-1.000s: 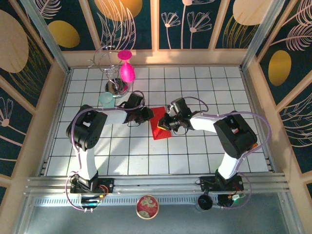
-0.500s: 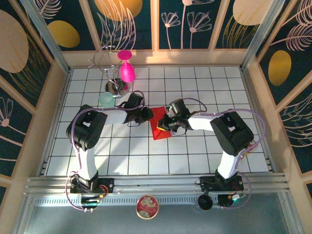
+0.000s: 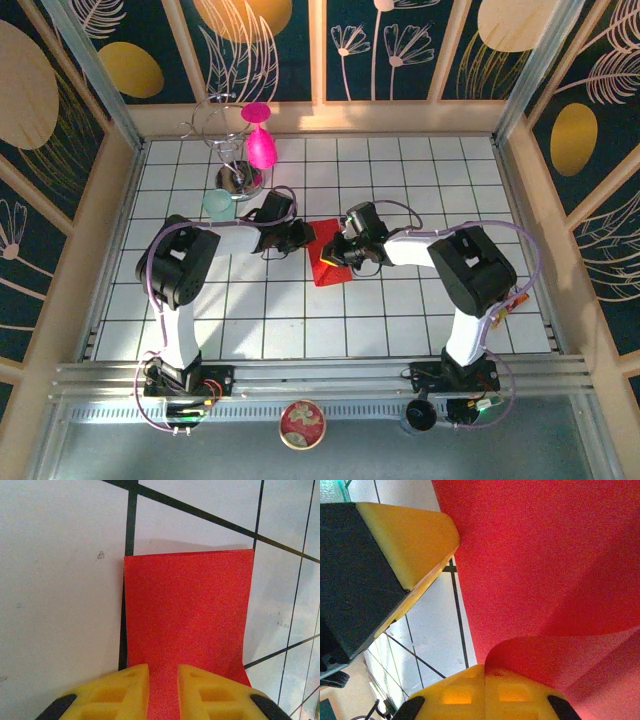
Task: Fold a paper plane with a square sheet of paper (pick it up from the middle)
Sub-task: Fold the triangle a second time at the center of the table.
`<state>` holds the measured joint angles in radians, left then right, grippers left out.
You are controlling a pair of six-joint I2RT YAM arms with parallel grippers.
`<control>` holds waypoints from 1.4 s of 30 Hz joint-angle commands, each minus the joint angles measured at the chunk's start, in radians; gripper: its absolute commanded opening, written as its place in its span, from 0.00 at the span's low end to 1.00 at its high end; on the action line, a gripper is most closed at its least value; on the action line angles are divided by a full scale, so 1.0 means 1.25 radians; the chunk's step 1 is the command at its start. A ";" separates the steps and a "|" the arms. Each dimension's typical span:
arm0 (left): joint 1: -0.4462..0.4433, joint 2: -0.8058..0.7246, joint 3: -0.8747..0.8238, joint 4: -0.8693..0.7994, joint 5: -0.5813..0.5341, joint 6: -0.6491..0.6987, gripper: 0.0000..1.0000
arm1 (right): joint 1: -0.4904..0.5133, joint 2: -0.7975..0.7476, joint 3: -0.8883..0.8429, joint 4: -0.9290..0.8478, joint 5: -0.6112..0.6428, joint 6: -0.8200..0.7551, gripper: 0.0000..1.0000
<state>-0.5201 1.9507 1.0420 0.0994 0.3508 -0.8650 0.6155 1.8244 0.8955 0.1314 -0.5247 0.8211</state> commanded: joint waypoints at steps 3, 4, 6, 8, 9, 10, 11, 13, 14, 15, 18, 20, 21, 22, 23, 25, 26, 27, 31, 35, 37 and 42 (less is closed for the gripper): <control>-0.004 0.023 -0.002 -0.041 -0.016 0.012 0.22 | 0.007 0.018 0.020 0.015 -0.002 0.002 0.00; -0.004 0.023 -0.002 -0.042 -0.015 0.011 0.22 | 0.007 0.019 0.022 0.013 -0.002 0.001 0.00; -0.005 0.024 -0.002 -0.041 -0.016 0.011 0.22 | 0.006 0.022 0.023 0.015 -0.004 0.000 0.00; -0.005 0.025 -0.002 -0.041 -0.015 0.011 0.23 | 0.007 0.023 0.023 0.014 -0.005 0.000 0.00; -0.004 0.023 -0.003 -0.042 -0.014 0.011 0.22 | 0.006 0.024 0.023 0.014 -0.004 0.001 0.00; -0.004 0.023 -0.003 -0.041 -0.015 0.011 0.22 | 0.007 0.025 0.024 0.013 -0.004 0.000 0.00; -0.004 0.024 -0.003 -0.041 -0.014 0.010 0.22 | 0.007 0.025 0.025 0.014 -0.004 0.001 0.00; -0.004 0.024 -0.003 -0.041 -0.014 0.011 0.22 | 0.007 0.025 0.025 0.013 -0.002 0.003 0.00; -0.005 0.024 -0.003 -0.041 -0.014 0.011 0.22 | 0.007 0.024 0.026 0.014 -0.001 0.004 0.00; -0.004 0.023 -0.003 -0.040 -0.014 0.010 0.22 | 0.007 0.026 0.027 0.013 -0.001 0.004 0.00; -0.005 0.023 -0.004 -0.040 -0.014 0.011 0.22 | 0.007 0.030 0.027 0.012 0.001 0.004 0.00; -0.005 0.023 -0.004 -0.039 -0.014 0.011 0.22 | 0.007 0.031 0.027 0.012 0.003 0.005 0.00; -0.005 0.023 -0.005 -0.039 -0.014 0.011 0.22 | 0.007 0.032 0.026 0.011 0.005 0.006 0.00; -0.005 0.023 -0.005 -0.039 -0.014 0.010 0.22 | 0.007 0.033 0.027 0.012 0.005 0.006 0.00; -0.004 0.023 -0.006 -0.039 -0.014 0.010 0.22 | 0.006 0.032 0.027 0.012 0.006 0.006 0.00; -0.004 0.022 -0.006 -0.039 -0.014 0.011 0.22 | 0.007 0.034 0.028 0.008 0.010 0.007 0.00; -0.004 0.023 -0.007 -0.038 -0.014 0.010 0.22 | 0.007 0.035 0.028 0.007 0.010 0.006 0.00; -0.005 0.023 -0.008 -0.038 -0.014 0.011 0.22 | 0.007 0.037 0.029 0.006 0.011 0.005 0.00; -0.004 0.021 -0.010 -0.037 -0.014 0.010 0.22 | 0.007 0.043 0.028 0.004 0.011 0.005 0.00; -0.005 0.020 -0.010 -0.037 -0.014 0.009 0.22 | 0.007 0.046 0.026 -0.007 0.019 0.003 0.00; -0.005 0.018 -0.010 -0.036 -0.014 0.010 0.22 | 0.008 0.049 0.027 -0.013 0.026 0.001 0.00; -0.004 0.010 -0.009 -0.038 -0.016 0.010 0.23 | 0.009 0.054 0.027 -0.030 0.036 -0.005 0.01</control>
<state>-0.5201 1.9511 1.0416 0.0998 0.3508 -0.8650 0.6170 1.8694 0.9081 0.1234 -0.5098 0.8211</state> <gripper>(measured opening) 0.225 0.048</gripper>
